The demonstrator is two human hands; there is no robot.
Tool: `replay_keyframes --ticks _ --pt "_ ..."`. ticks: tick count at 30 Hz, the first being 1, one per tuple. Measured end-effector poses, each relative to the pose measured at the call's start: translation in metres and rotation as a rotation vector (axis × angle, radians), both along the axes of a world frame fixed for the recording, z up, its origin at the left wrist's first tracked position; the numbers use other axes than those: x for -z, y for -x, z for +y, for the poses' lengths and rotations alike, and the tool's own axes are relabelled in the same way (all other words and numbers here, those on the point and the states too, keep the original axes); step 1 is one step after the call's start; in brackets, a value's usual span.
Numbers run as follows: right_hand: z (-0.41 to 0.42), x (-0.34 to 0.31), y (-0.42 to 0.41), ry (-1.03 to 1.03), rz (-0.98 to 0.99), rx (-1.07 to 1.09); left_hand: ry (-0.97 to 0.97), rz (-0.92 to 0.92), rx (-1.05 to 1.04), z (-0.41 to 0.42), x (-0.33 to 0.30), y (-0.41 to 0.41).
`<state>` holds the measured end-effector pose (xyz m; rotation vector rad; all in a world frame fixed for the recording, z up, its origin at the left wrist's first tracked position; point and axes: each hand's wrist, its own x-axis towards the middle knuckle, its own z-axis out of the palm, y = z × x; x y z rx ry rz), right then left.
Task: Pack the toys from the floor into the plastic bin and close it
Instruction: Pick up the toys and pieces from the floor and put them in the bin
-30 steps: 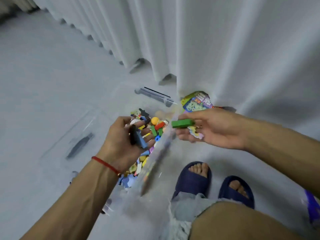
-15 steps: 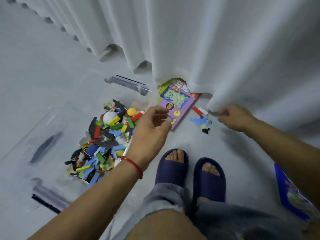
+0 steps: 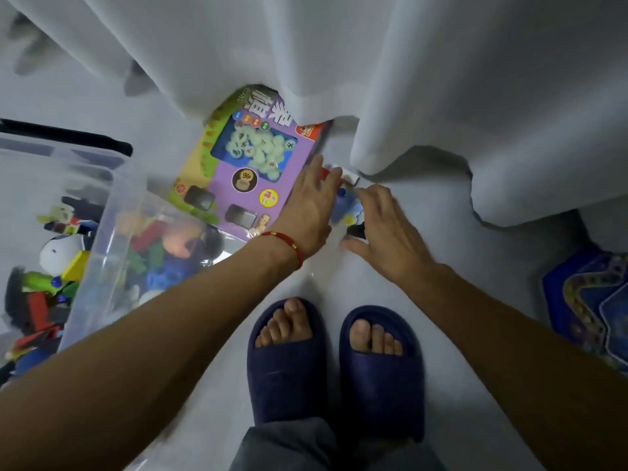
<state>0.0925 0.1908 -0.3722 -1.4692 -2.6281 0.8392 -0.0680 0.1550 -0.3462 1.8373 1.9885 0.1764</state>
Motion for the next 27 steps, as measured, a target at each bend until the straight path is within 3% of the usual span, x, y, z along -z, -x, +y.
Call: replay_keyframes --ticks 5,16,21,27 --pt "-0.008 0.022 0.001 -0.191 -0.025 -0.055 -0.084 -0.102 -0.025 0.002 0.026 0.002" --pt "-0.013 0.019 -0.015 0.044 0.162 0.214 -0.231 0.096 -0.050 -0.017 0.039 -0.002" --pt "-0.019 0.017 -0.017 0.017 0.118 0.164 -0.175 0.070 -0.081 -0.002 0.043 -0.008" --pt "-0.005 0.014 -0.016 0.157 0.095 0.237 -0.214 0.063 -0.041 0.000 0.036 -0.011"
